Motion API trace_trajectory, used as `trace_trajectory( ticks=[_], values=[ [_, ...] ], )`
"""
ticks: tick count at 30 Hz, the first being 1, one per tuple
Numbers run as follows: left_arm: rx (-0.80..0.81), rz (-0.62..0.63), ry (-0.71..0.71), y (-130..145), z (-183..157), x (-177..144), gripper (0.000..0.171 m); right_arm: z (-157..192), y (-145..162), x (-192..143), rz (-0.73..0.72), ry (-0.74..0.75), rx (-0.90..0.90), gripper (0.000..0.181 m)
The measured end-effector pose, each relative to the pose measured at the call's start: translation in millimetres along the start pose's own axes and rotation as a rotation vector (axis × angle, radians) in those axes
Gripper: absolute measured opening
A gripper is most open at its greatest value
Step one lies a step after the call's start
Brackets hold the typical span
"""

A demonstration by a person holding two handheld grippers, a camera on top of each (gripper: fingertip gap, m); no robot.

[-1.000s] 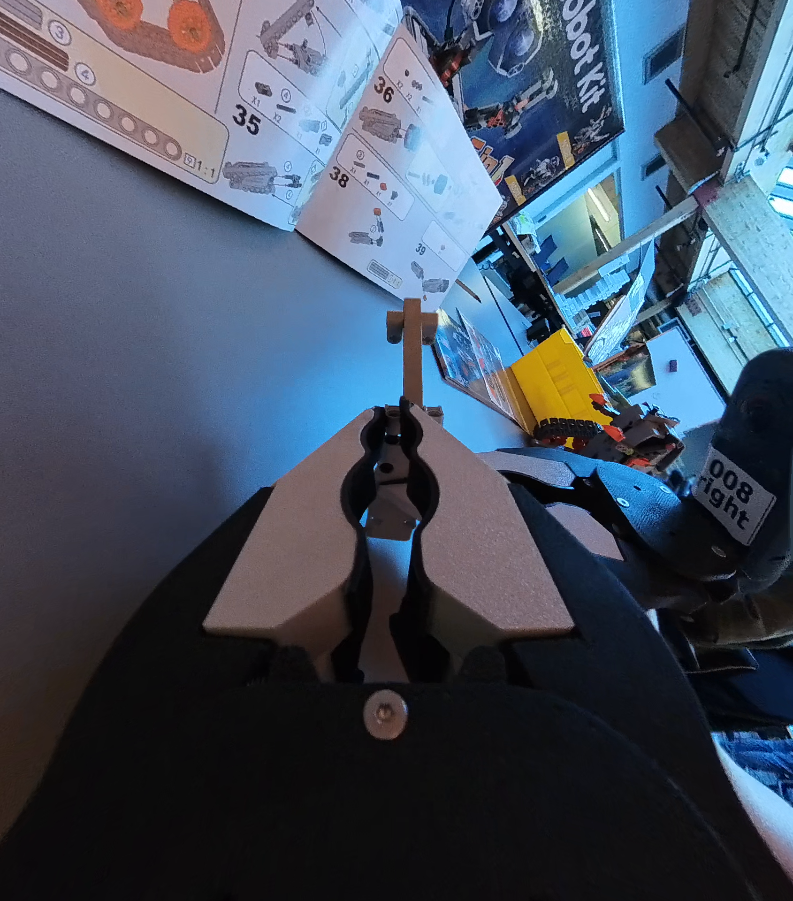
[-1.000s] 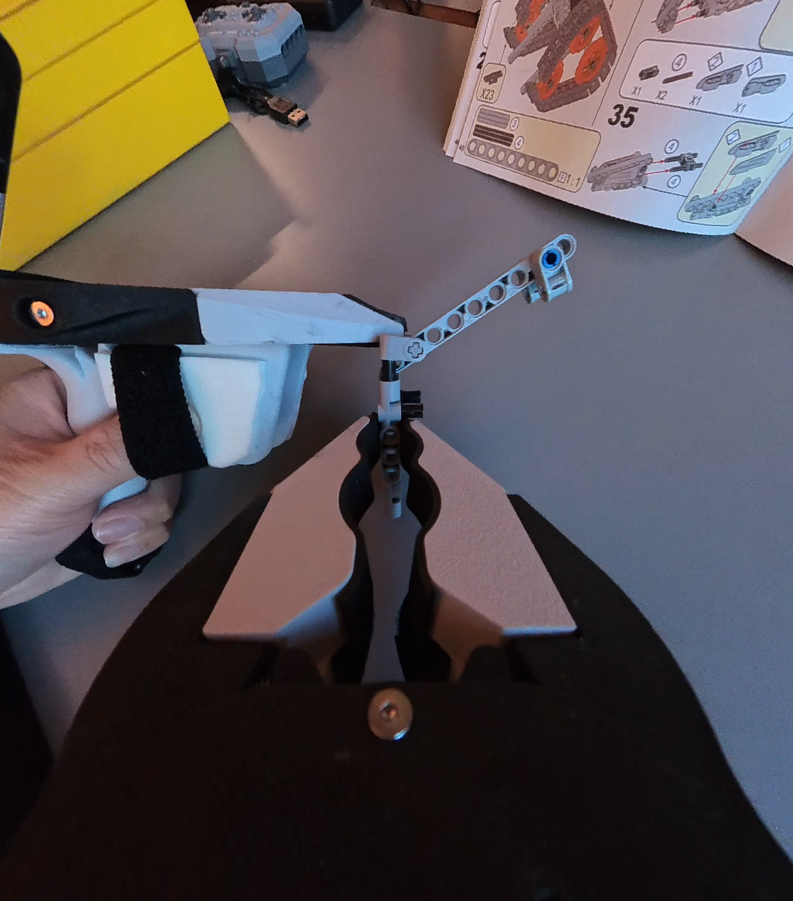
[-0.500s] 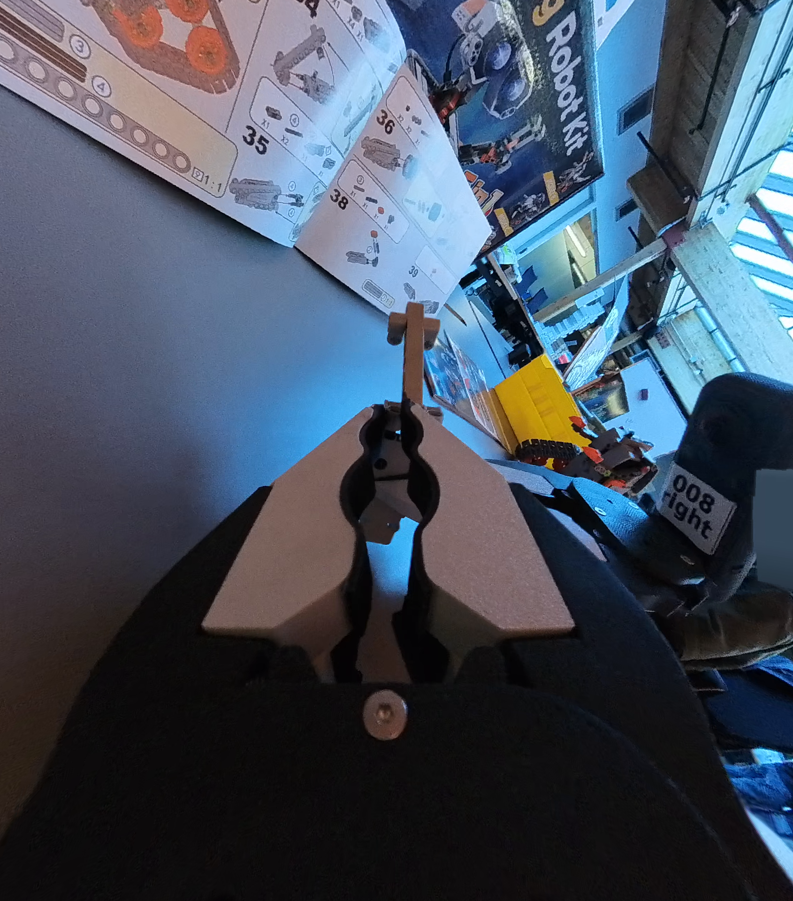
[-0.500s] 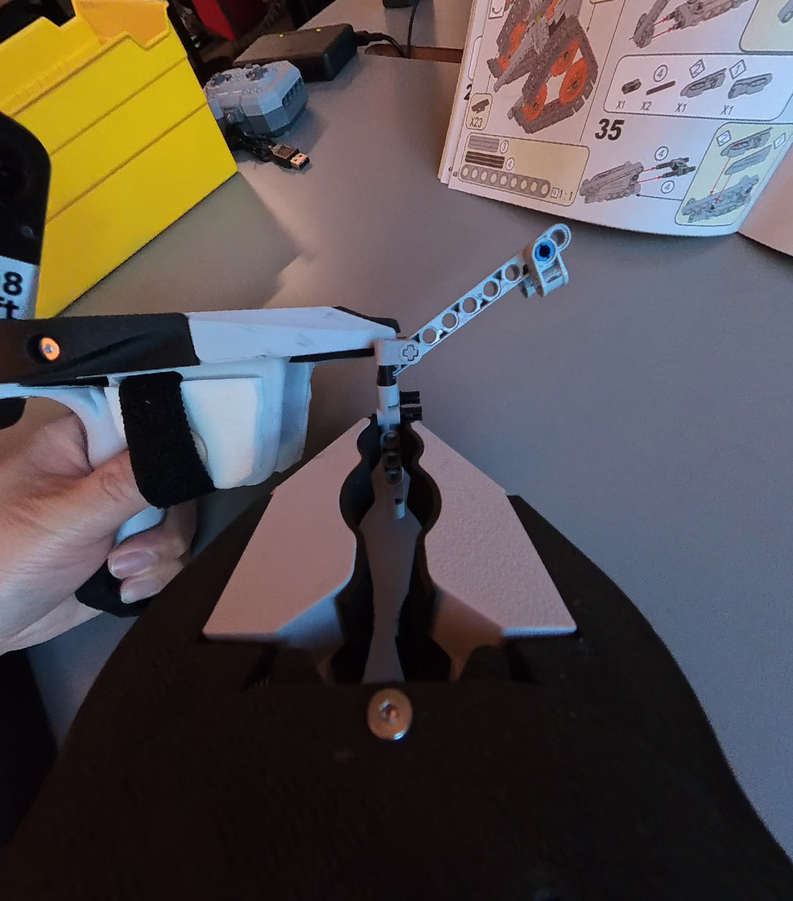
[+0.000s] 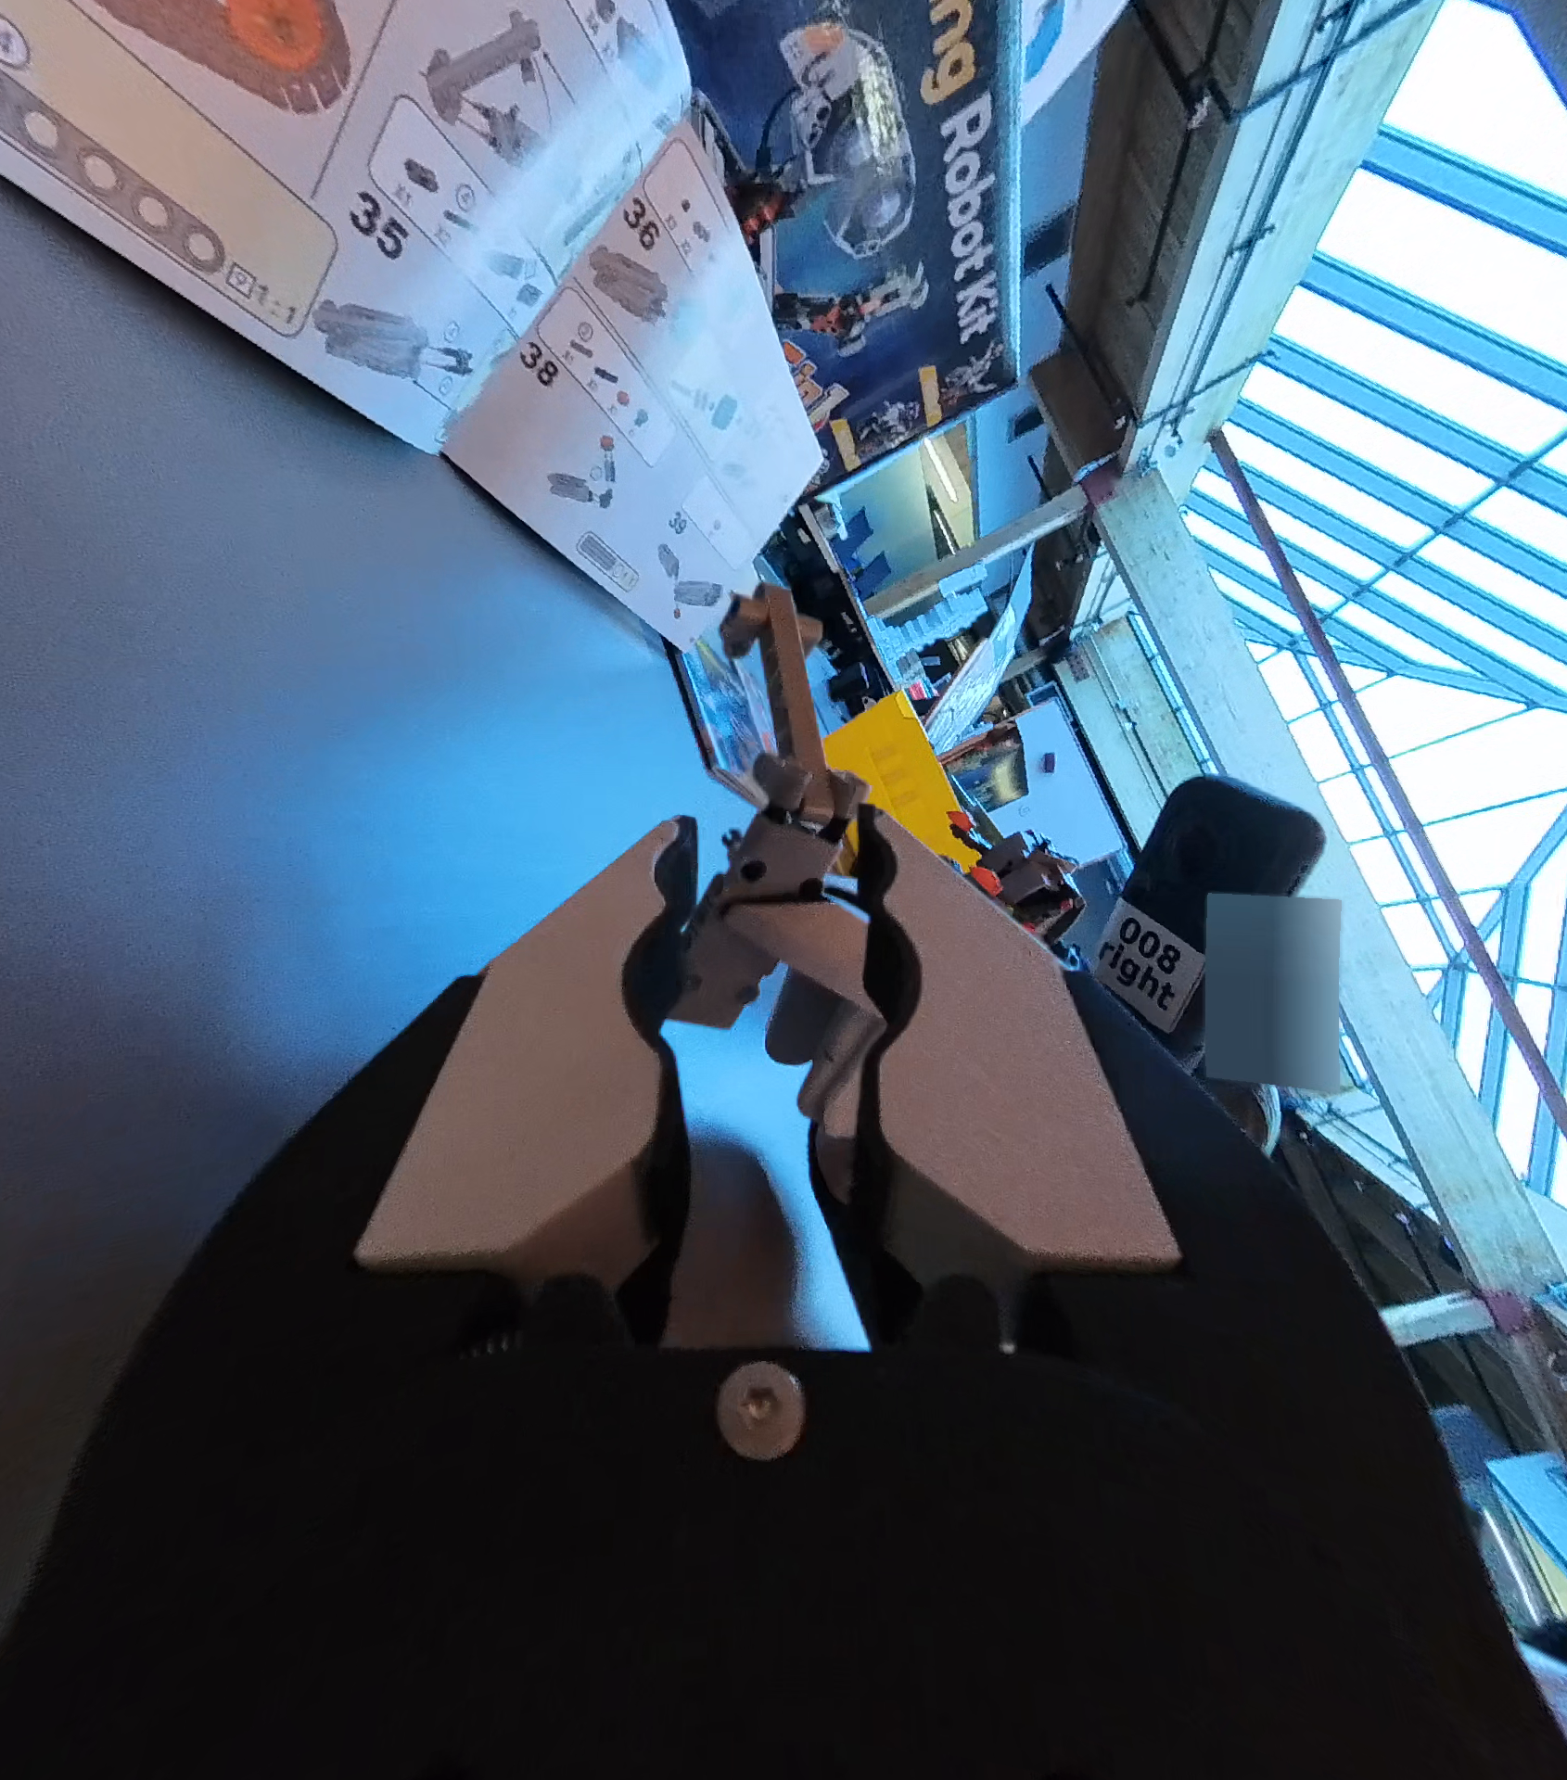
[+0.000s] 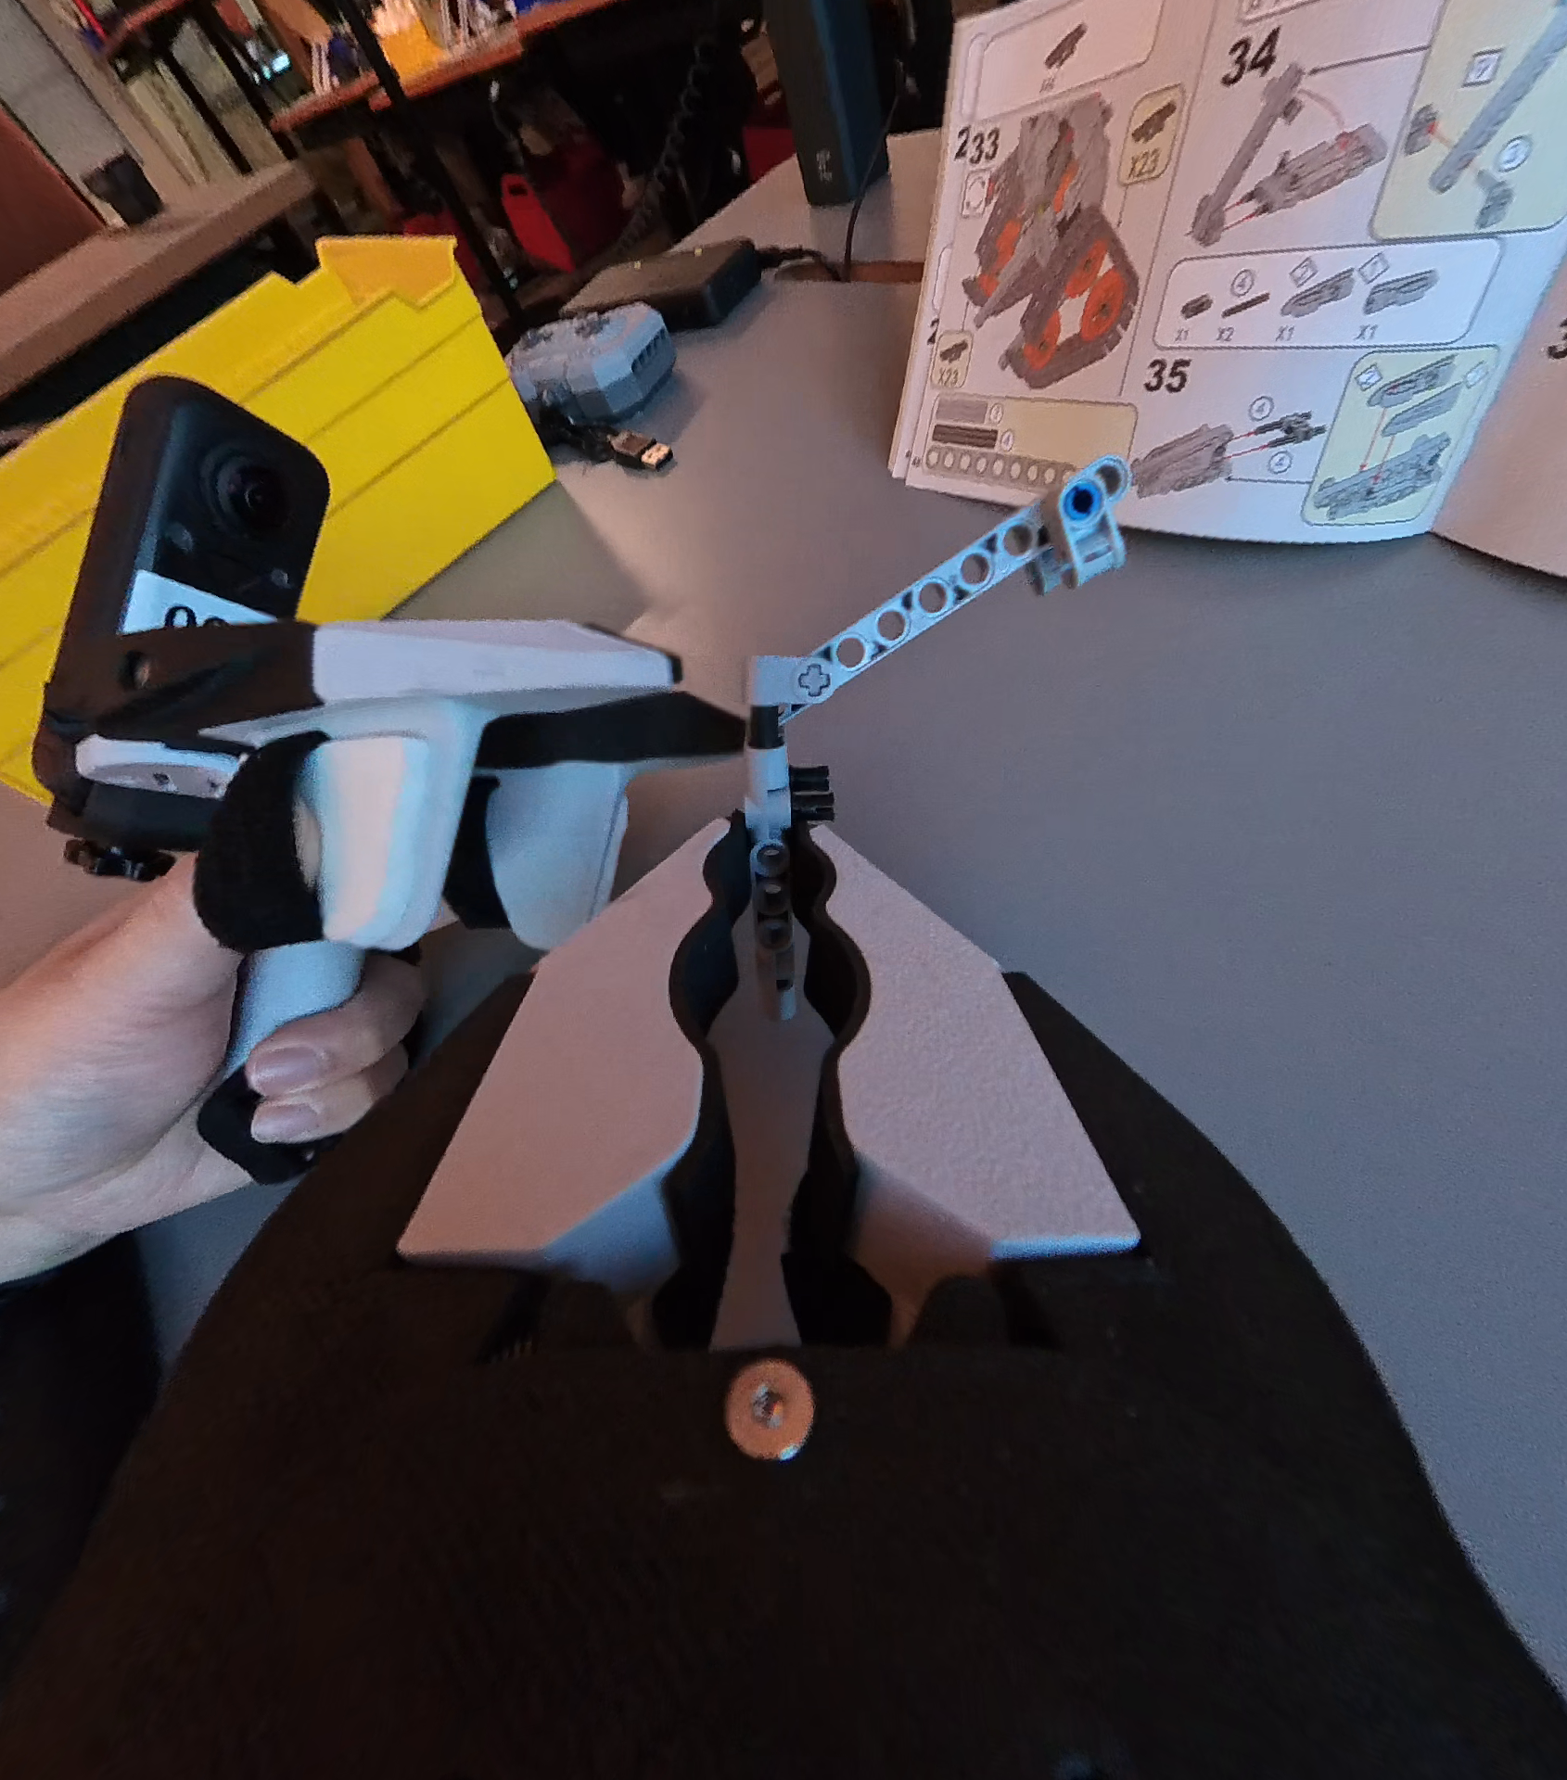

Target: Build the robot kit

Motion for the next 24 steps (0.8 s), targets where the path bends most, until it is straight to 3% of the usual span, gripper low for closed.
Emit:
trace_trajectory(
  ticks=[5,11,21,24],
  values=[
    [0.138,0.111,-0.04,15,-6,11,0.049,-2,-2,-2,-0.043,0.0,0.012,0.007],
    [0.31,0.12,-0.123,15,-10,12,0.031,6,0,3,-0.037,-0.012,-0.032,0.006],
    [0.252,0.259,-0.107,11,5,8,0.024,9,9,9,0.026,-0.014,-0.059,0.008],
    [0.202,0.315,-0.12,13,15,6,0.025,7,19,9,0.107,-0.03,-0.042,0.022]
  ],
)
Point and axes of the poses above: each gripper's, where its closed fingertips meet, x out along the fingers, y out of its underside, z = x × y across the jaws, the point moved 5 cm from there along -x, back along the fingers, and after that the axes turned 7 degrees about -y, right-handed, at the moved point
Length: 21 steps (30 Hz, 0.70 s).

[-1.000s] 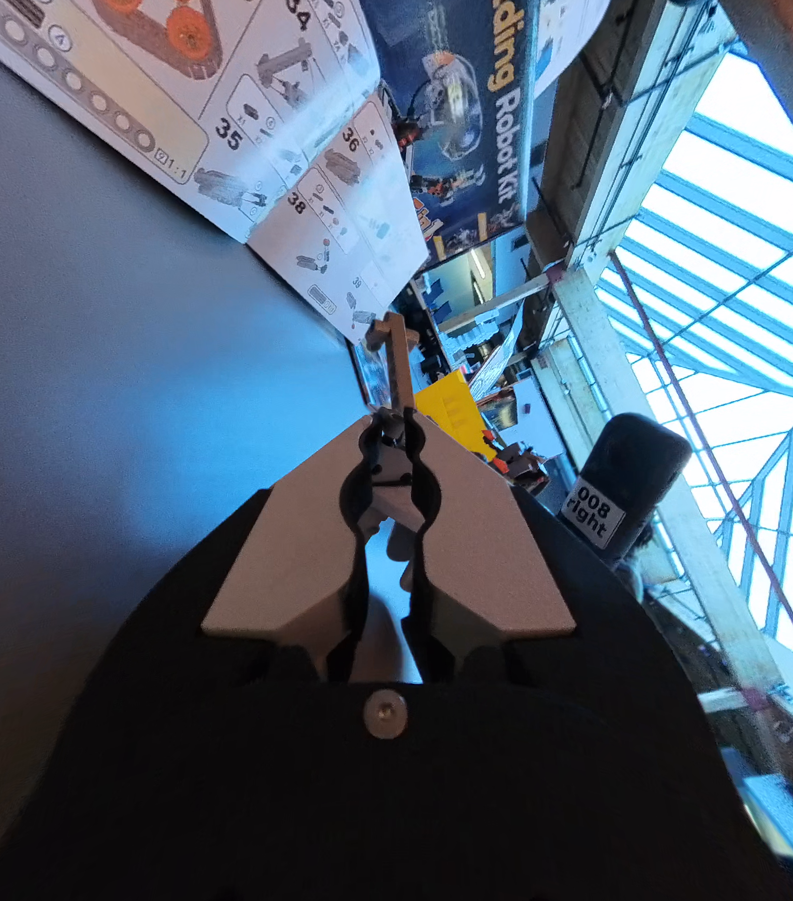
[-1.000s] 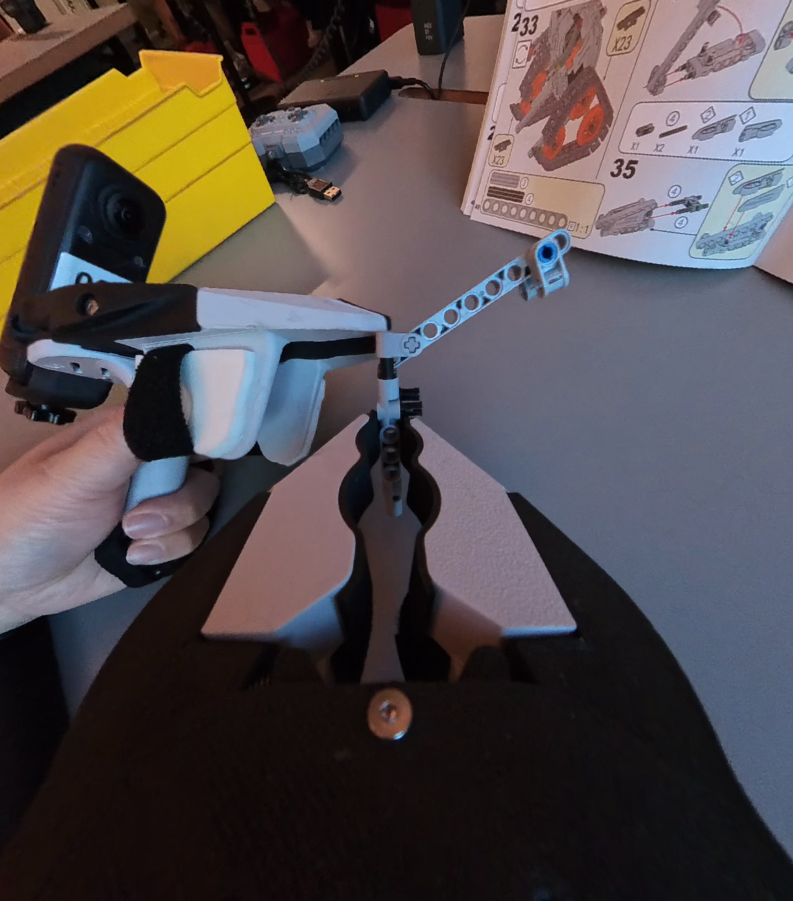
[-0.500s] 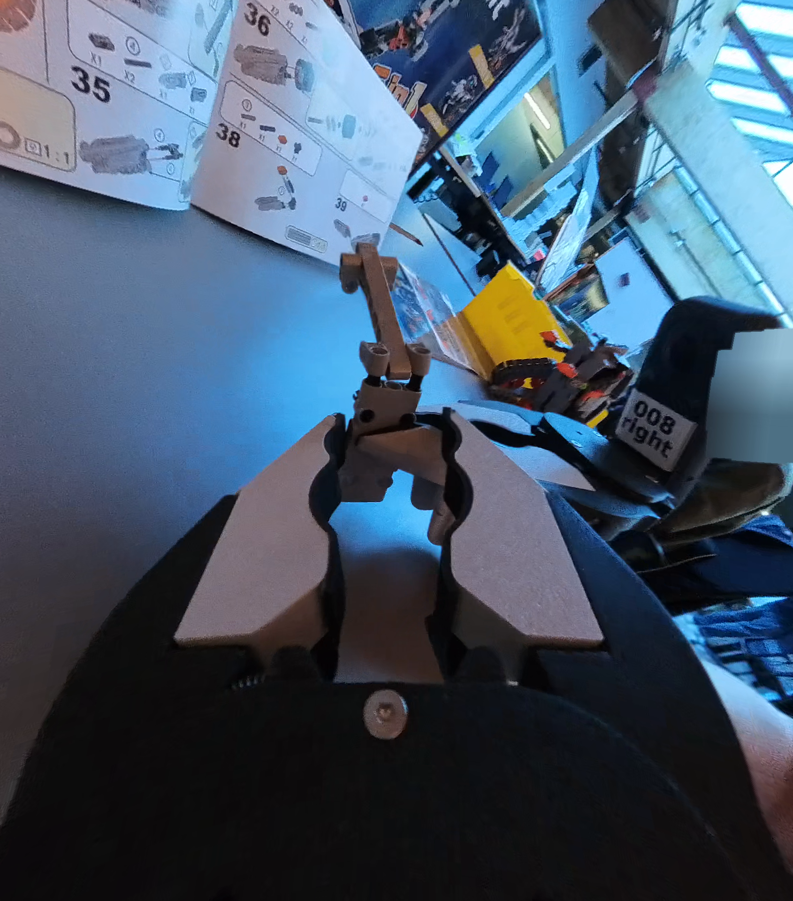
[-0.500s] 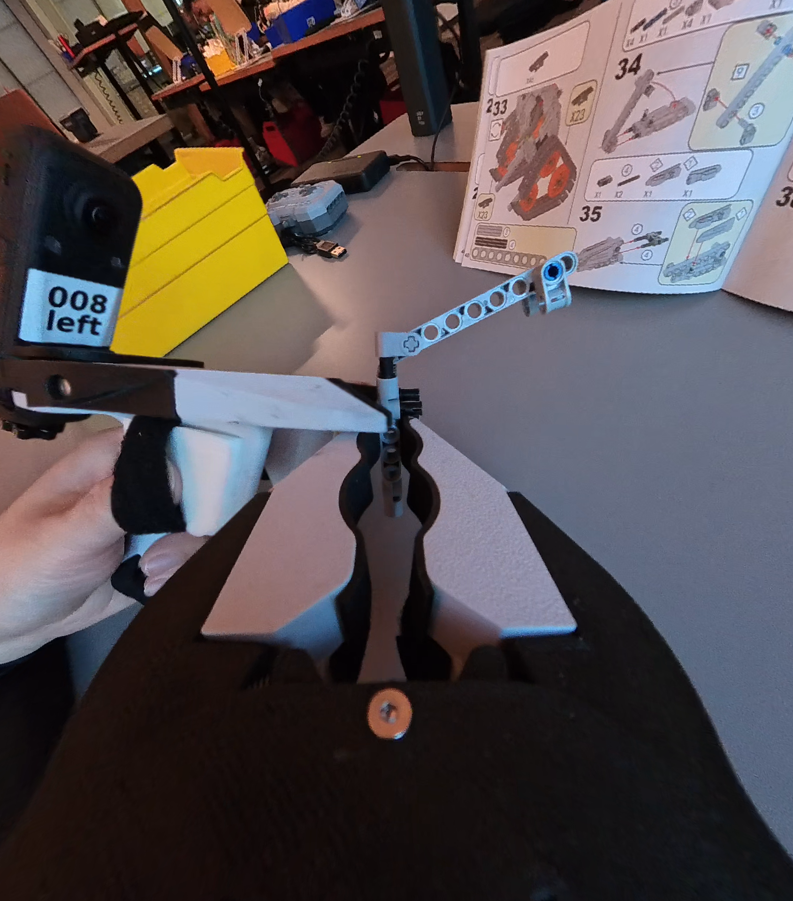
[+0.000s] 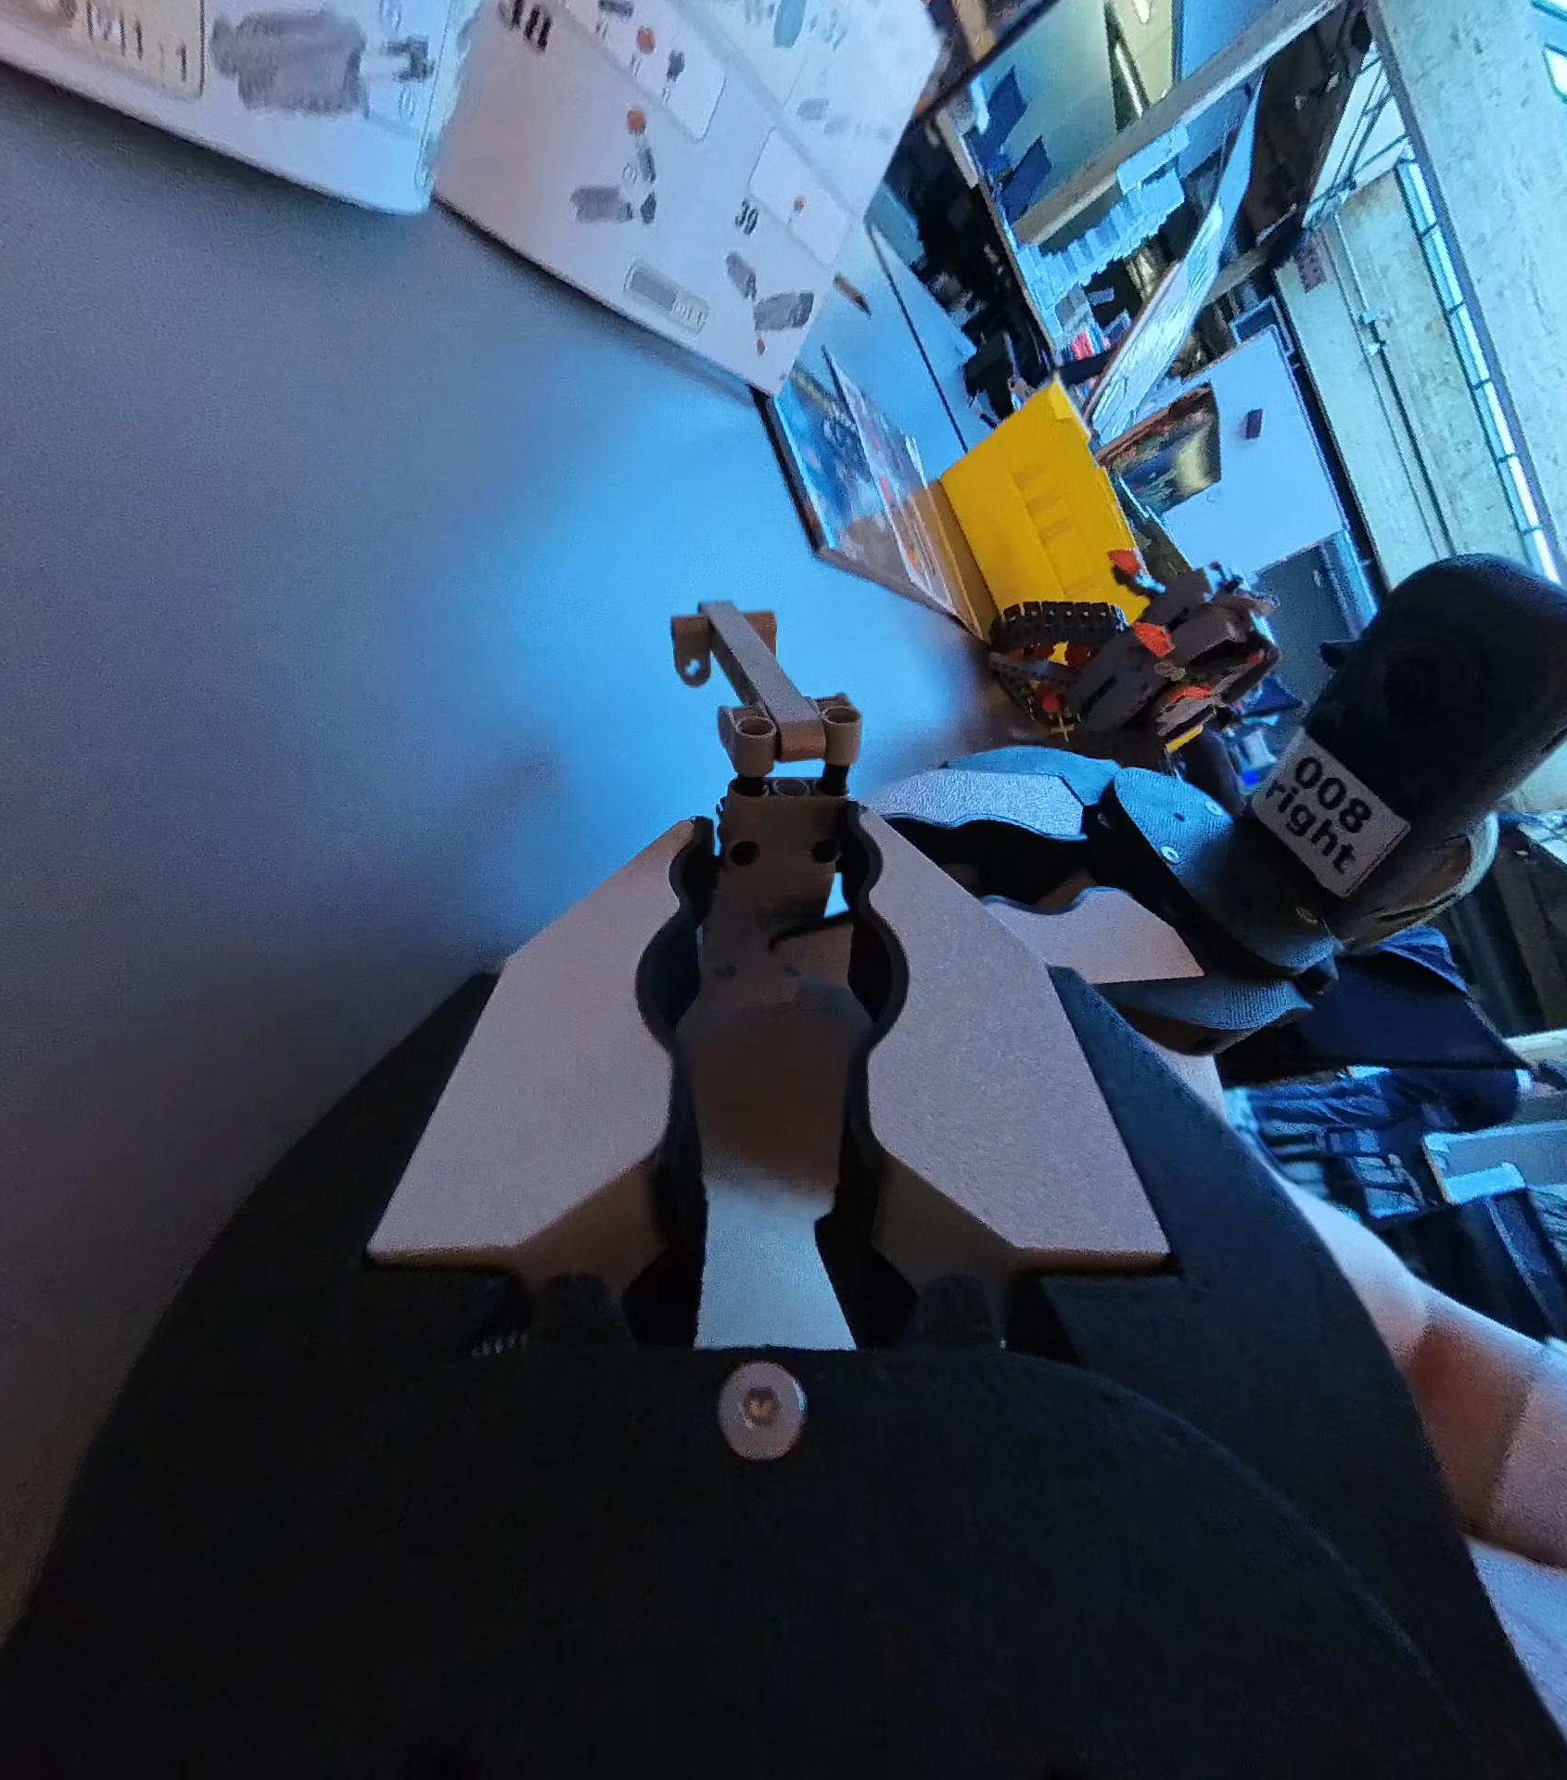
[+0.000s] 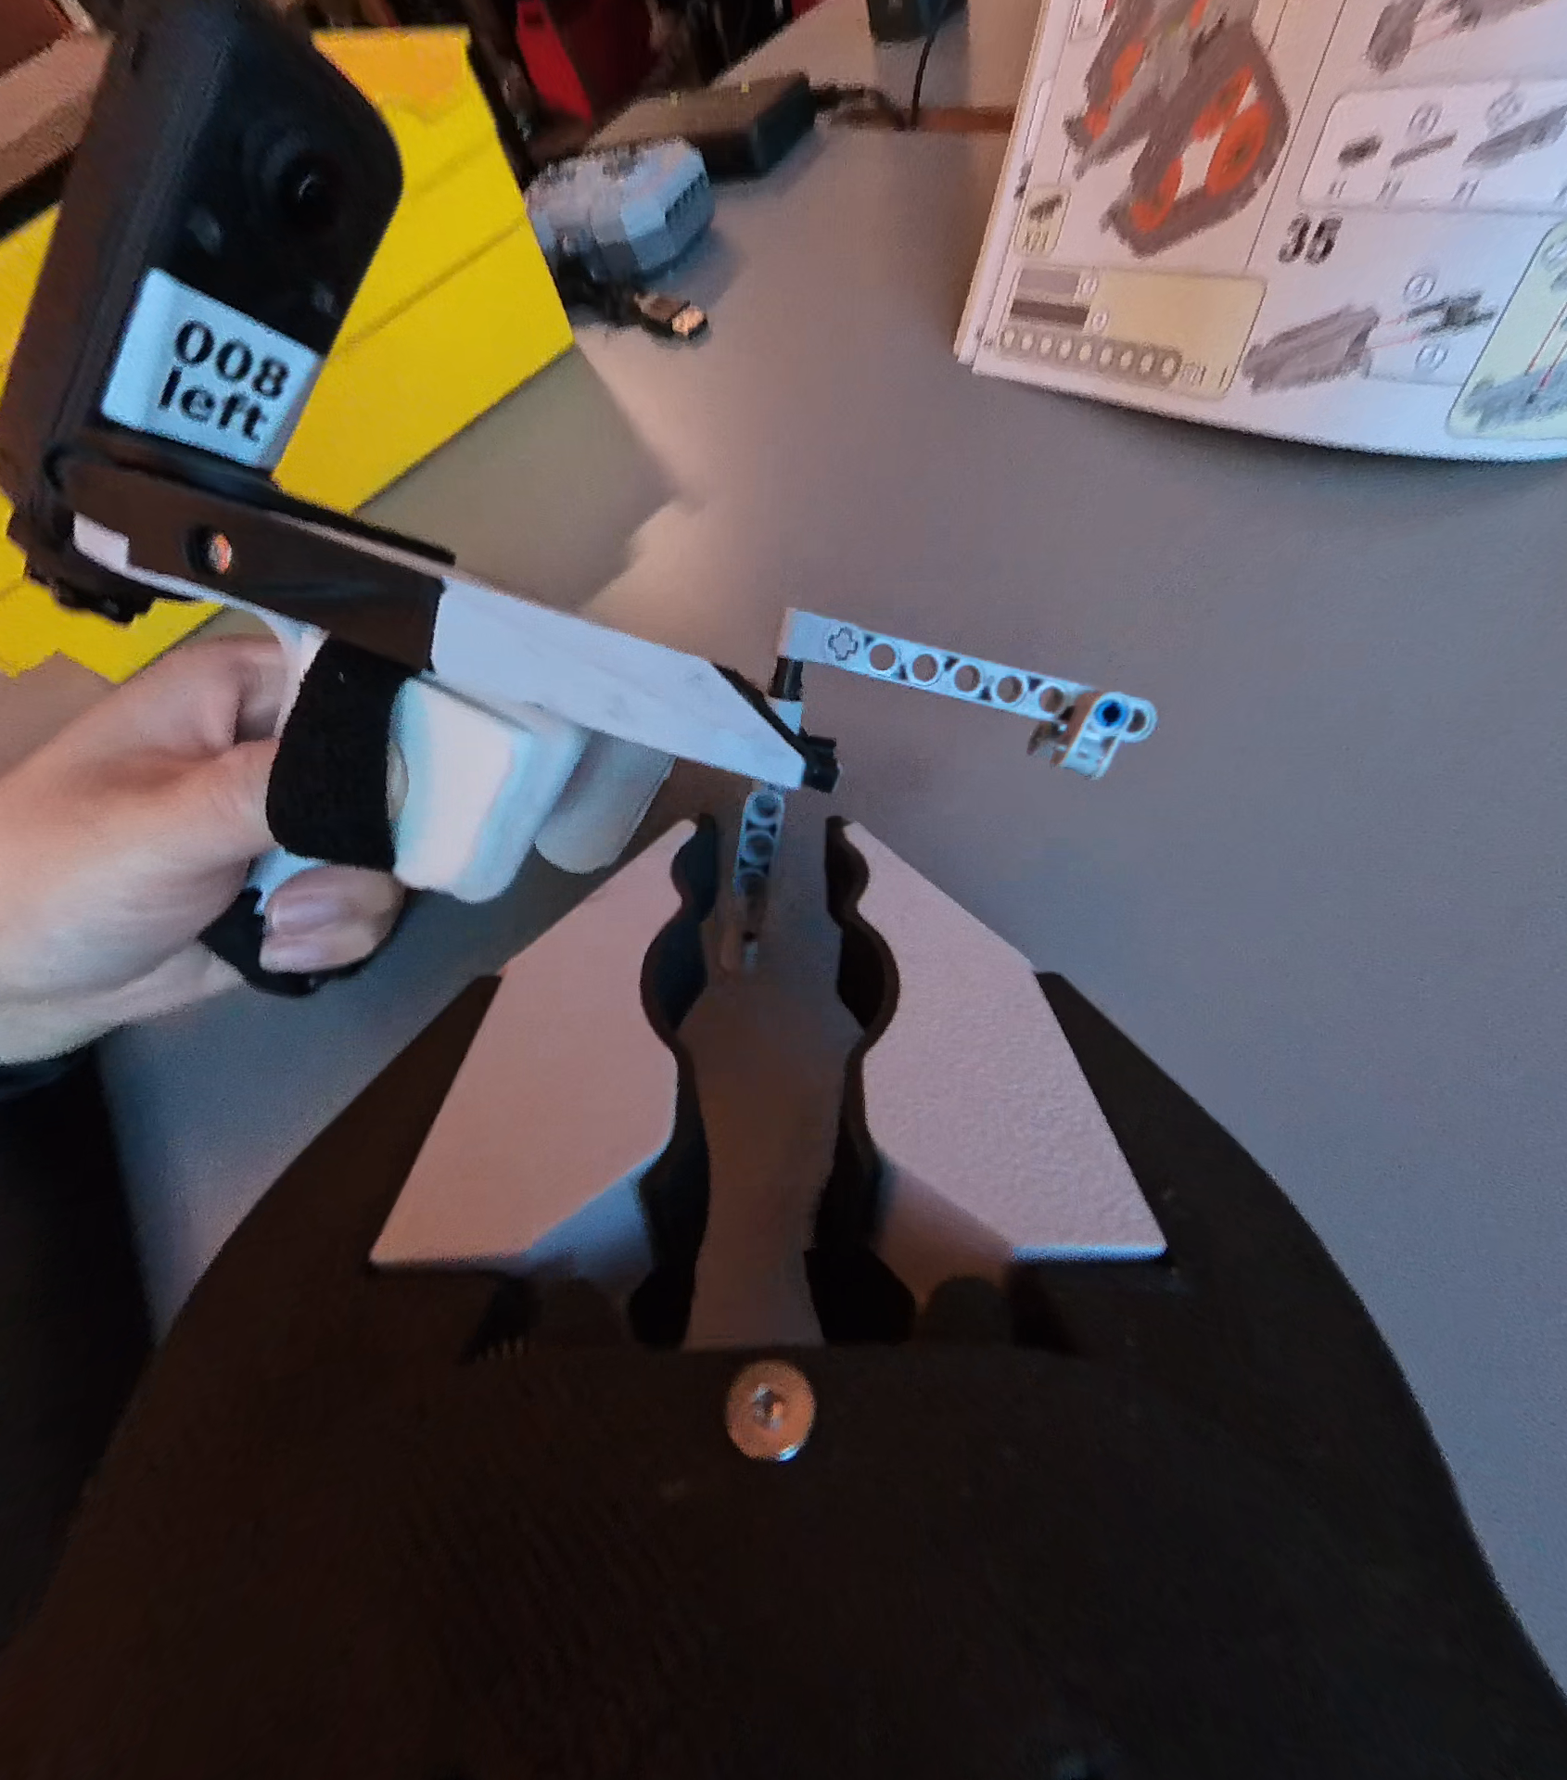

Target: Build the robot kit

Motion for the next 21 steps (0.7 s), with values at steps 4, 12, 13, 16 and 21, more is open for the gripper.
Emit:
trace_trajectory(
  ticks=[4,12,13,16,21],
  values=[
    [-0.07,0.1,0.052,6,6,-1,0.024,-1,6,-15,0.056,-0.029,-0.07,0.028],
    [-0.156,0.389,0.265,27,-3,1,0.024,-1,4,-38,0.189,-0.061,-0.73,0.024],
    [-0.158,0.413,0.283,29,-4,1,0.024,0,3,-39,0.2,-0.068,-0.769,0.022],
    [-0.177,0.493,0.336,35,-8,-1,0.025,4,-3,-40,0.185,-0.122,-0.807,0.021],
    [-0.181,0.55,0.355,41,-12,-1,0.025,12,-5,-40,0.194,-0.214,-0.85,0.017]
  ],
)
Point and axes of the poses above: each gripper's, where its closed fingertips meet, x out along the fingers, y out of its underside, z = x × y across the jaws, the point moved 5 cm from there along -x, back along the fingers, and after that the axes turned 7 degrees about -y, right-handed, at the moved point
